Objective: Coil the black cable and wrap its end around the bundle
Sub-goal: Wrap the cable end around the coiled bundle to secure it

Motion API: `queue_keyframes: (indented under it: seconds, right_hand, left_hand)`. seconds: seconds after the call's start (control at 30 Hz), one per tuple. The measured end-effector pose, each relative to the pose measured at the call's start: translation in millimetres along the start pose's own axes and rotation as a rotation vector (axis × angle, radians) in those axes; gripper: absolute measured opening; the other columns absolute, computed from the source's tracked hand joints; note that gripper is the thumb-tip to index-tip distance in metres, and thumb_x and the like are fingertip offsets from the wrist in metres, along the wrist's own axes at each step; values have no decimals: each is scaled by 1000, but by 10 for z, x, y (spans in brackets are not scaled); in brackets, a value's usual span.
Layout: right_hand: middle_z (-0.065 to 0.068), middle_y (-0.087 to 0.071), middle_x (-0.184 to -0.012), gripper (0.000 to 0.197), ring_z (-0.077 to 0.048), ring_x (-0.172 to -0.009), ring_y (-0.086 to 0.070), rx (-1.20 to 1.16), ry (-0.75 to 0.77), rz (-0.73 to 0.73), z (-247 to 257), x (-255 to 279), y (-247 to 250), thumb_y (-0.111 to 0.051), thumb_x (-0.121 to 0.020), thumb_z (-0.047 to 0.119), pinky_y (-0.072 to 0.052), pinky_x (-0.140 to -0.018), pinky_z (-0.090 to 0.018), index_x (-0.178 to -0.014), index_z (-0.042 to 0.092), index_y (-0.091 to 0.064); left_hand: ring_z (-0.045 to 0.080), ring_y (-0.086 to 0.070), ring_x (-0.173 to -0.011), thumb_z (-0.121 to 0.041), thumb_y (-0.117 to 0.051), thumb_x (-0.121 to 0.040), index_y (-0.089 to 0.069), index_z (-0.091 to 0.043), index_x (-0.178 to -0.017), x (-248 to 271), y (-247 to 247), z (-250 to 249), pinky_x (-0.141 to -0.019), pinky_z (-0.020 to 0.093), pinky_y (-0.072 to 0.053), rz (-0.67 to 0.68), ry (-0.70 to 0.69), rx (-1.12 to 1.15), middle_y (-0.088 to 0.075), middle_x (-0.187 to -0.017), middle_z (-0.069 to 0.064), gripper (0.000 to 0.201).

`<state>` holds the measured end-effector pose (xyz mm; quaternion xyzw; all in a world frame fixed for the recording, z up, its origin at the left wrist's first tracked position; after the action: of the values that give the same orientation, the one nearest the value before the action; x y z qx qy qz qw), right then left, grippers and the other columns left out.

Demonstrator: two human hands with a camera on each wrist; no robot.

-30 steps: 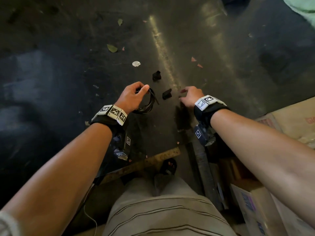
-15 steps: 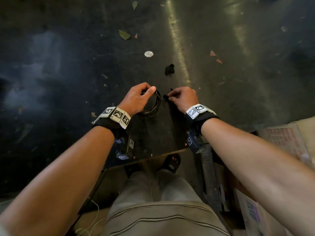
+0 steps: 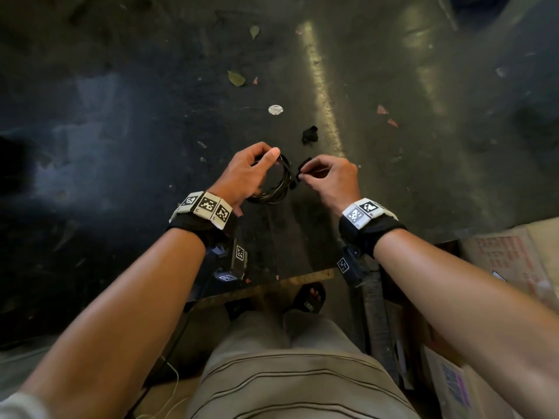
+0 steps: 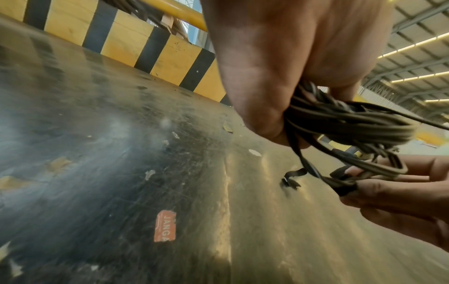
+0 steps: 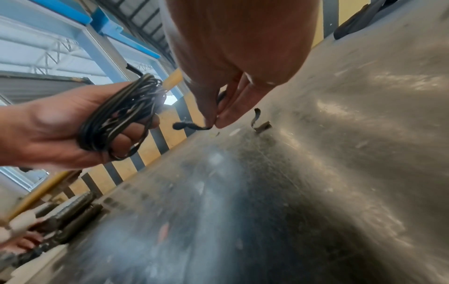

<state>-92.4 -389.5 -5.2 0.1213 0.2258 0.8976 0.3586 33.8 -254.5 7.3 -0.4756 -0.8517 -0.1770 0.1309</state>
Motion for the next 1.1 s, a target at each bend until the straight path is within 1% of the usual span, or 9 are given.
queue_keyframes:
  seconds: [0.07, 0.13, 0.27, 0.33, 0.47, 0.53, 0.67, 0.93, 1.1]
  right_hand:
    - [1, -78, -83, 15, -14, -78, -75, -88, -48, 41, 35, 25, -27, -88, -74, 15, -62, -78, -30, -86, 16, -79]
    - [-2, -76, -88, 25, -22, -83, -75, -201, -119, 55, 35, 34, -54, -89, -71, 15, -65, -75, -42, -88, 21, -73]
    - [-17, -71, -90, 37, -30, -85, -74, -430, -248, 103, 60, 70, -119, -86, -77, 7, -65, -79, -54, -107, 18, -68]
    - [-19, -72, -90, 35, -34, -89, -75, -490, -274, 159, 125, 100, -154, -82, -83, 5, -64, -85, -51, -114, 15, -71]
    - [-17, -75, -99, 22, -23, -89, -71, -643, -369, 228, 143, 201, -247, -72, -92, 5, -62, -86, -35, -114, 2, -71]
    - [-21, -76, -108, 21, -21, -89, -72, -658, -388, 254, 108, 236, -281, -70, -95, 10, -62, -88, -36, -114, 2, -72]
    - [-6, -73, -89, 13, -10, -71, -69, -650, -406, 316, 142, 314, -272, -65, -99, 20, -59, -69, -25, -102, 11, -74]
    - [-6, -76, -96, 41, -14, -79, -73, -668, -528, 354, 215, 455, -249, -47, -104, 44, -57, -75, -29, -102, 14, -74]
    - [1, -75, -92, 14, -11, -82, -71, -635, -461, 391, 252, 507, -205, -61, -101, 24, -54, -86, -33, -101, 21, -75]
  left_hand:
    - [12, -33, -48, -46, -56, -99, -63, -25, -89, 10, -43, -83, -42, 26, -26, 40, -11, 12, -40, -66, 4, 25]
    - [11, -31, -47, -37, -52, -104, -60, -21, -91, 18, -77, -148, -41, 26, -23, 68, -25, 20, -36, -63, -1, 23]
    - [8, -31, -46, -37, -52, -104, -59, -22, -90, 60, -118, -199, -39, 22, -25, 99, -40, 25, -38, -61, -6, 22]
    - [9, -32, -47, -37, -52, -104, -59, -21, -91, 78, -102, -190, -40, 23, -25, 85, -42, 21, -38, -62, -5, 22]
    - [12, -35, -49, -39, -53, -103, -62, -20, -95, 122, -40, -162, -43, 28, -27, 43, -56, 7, -42, -67, 4, 22]
    - [13, -37, -49, -40, -54, -102, -63, -17, -98, 146, -14, -147, -46, 29, -28, 28, -66, -13, -48, -69, 4, 25]
    - [14, -38, -49, -38, -54, -103, -63, -15, -98, 199, 2, -126, -45, 31, -27, 5, -69, -39, -59, -66, -9, 26]
    - [7, -44, -49, -37, -53, -103, -62, -18, -99, 291, 24, -119, -44, 23, -34, 36, -74, -86, -64, -70, -11, 22]
    - [11, -39, -48, -37, -52, -104, -60, -14, -101, 301, -41, -119, -44, 27, -30, 76, -76, -87, -58, -59, -12, 25]
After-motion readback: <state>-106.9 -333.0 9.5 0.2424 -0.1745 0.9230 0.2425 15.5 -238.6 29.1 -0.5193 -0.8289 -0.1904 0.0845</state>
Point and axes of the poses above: each hand's wrist, its own x-axis away from the middle knuckle, its own y-axis out of the back of the hand, z = x × y, the point moved 10 cm from there along -x, towards the middle knuckle
